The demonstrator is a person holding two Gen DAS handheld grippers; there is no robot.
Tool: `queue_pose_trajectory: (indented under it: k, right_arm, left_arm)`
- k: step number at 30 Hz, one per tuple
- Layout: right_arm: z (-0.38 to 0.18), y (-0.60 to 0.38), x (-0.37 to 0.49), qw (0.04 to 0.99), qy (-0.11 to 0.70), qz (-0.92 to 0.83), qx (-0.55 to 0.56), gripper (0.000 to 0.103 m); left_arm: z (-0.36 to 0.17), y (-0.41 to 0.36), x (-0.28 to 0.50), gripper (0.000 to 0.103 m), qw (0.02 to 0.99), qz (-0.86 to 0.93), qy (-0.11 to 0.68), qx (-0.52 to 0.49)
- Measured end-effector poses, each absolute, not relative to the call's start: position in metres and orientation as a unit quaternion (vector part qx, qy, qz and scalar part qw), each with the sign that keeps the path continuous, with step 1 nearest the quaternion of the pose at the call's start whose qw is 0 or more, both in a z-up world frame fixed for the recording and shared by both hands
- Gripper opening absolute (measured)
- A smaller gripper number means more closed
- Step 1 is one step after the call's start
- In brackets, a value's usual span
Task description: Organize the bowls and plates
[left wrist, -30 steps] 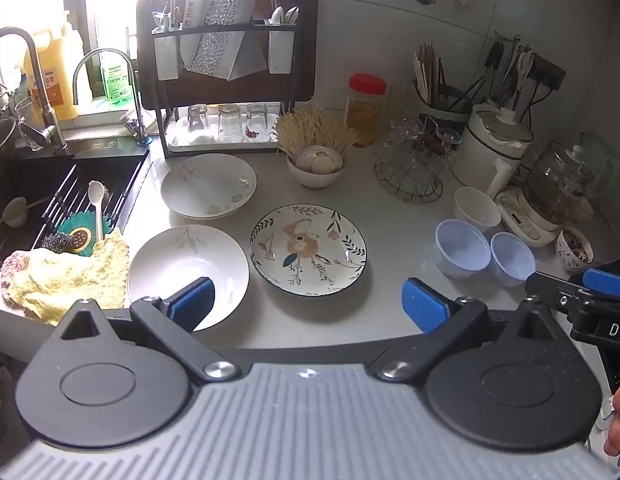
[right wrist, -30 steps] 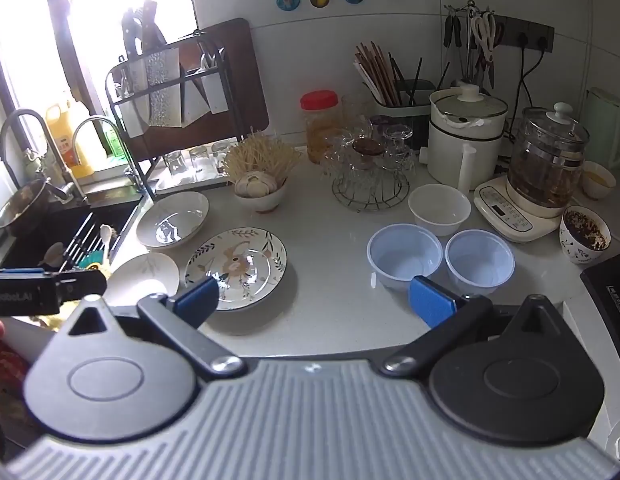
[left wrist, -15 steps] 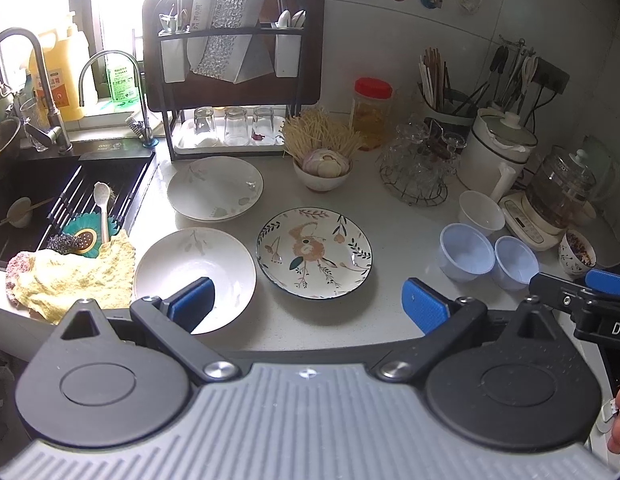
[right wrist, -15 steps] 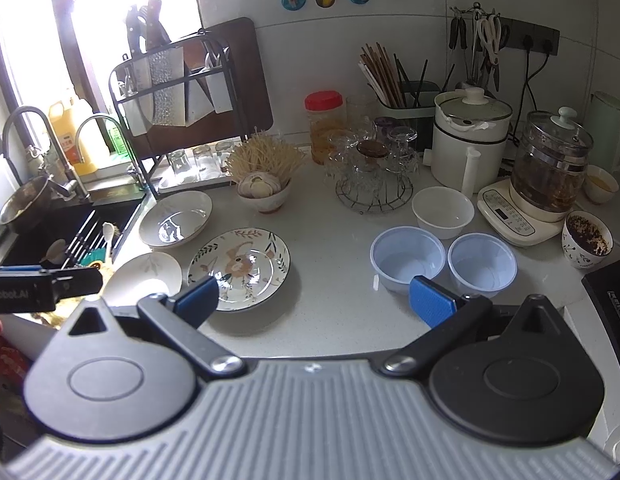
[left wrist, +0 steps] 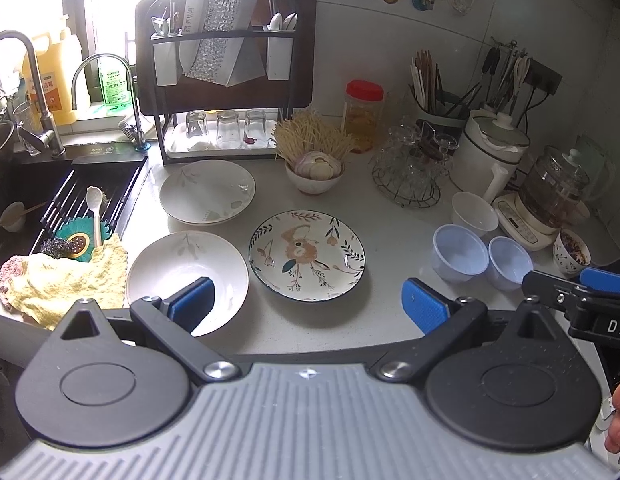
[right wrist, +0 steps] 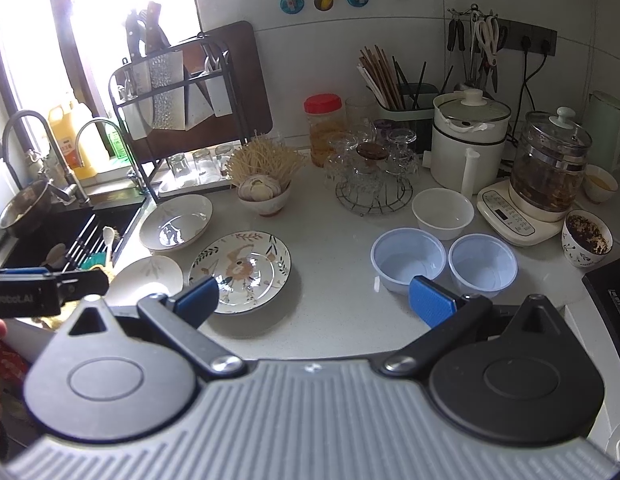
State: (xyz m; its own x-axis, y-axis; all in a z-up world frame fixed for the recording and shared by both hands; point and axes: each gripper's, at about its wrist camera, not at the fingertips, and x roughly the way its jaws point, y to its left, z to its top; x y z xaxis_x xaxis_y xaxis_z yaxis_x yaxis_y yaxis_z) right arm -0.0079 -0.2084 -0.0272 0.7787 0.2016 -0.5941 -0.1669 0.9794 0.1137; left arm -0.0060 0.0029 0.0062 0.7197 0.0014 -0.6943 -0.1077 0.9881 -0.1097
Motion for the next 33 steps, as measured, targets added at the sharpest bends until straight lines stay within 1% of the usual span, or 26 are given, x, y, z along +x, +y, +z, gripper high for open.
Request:
queue_pose_trajectory:
  k: [33]
  right_arm:
    - [-0.0259, -0.2176, -0.011, 0.945, 0.313, 0.083, 0.044, 0.103]
  left_arm:
    - [0.0022, 0.0003, -0.0003, 0.101, 0.924, 0.023, 0.376, -0.066]
